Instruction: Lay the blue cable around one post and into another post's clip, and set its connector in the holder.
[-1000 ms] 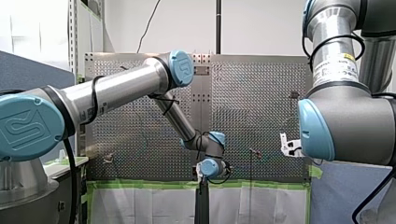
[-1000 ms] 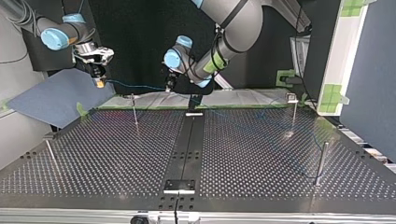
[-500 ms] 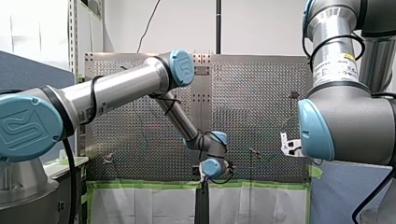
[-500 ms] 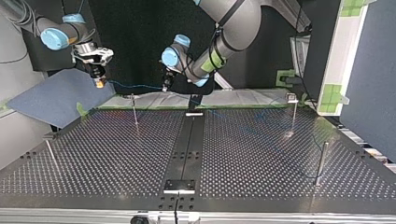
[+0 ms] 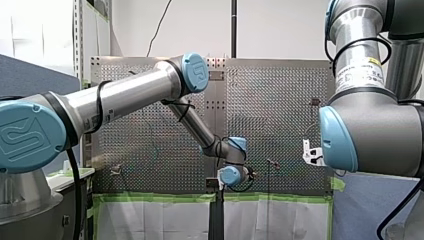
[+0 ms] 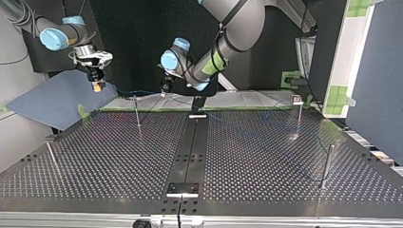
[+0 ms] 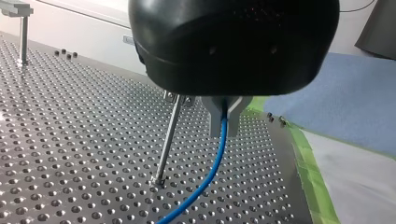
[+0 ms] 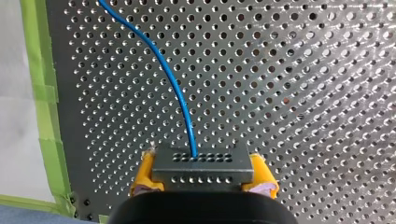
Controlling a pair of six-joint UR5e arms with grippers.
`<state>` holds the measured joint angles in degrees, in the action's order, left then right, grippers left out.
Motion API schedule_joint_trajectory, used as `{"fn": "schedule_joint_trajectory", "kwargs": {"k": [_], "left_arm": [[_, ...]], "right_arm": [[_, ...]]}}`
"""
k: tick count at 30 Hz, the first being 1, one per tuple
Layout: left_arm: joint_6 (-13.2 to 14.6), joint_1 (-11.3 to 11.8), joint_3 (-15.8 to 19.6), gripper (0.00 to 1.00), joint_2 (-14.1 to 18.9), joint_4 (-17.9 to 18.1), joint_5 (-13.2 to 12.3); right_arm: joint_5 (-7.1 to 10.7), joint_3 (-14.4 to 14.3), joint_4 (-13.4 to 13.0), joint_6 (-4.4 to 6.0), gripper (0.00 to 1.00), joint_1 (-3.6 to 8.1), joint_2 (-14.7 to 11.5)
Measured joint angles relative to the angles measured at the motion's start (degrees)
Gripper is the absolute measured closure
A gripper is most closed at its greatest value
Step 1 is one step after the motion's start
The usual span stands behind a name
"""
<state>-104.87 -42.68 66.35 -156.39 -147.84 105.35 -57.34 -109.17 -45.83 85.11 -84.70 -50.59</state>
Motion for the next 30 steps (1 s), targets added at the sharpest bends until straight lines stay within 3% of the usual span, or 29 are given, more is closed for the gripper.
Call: {"fn": "schedule_joint_trajectory", "kwargs": {"k": [12,30], "left_arm": [[0.53,-0.12,-0.54,1.00,0.00,-0.51,-0.01],[0.64,0.15,-1.49,1.00,0.18,-0.59,0.19]], "right_arm": [[-0.02,0.52,-0.44,1.18,1.00,0.55,0.00],[-0.15,0.63,-0.92,1.82,1.00,0.96,0.13]]}}
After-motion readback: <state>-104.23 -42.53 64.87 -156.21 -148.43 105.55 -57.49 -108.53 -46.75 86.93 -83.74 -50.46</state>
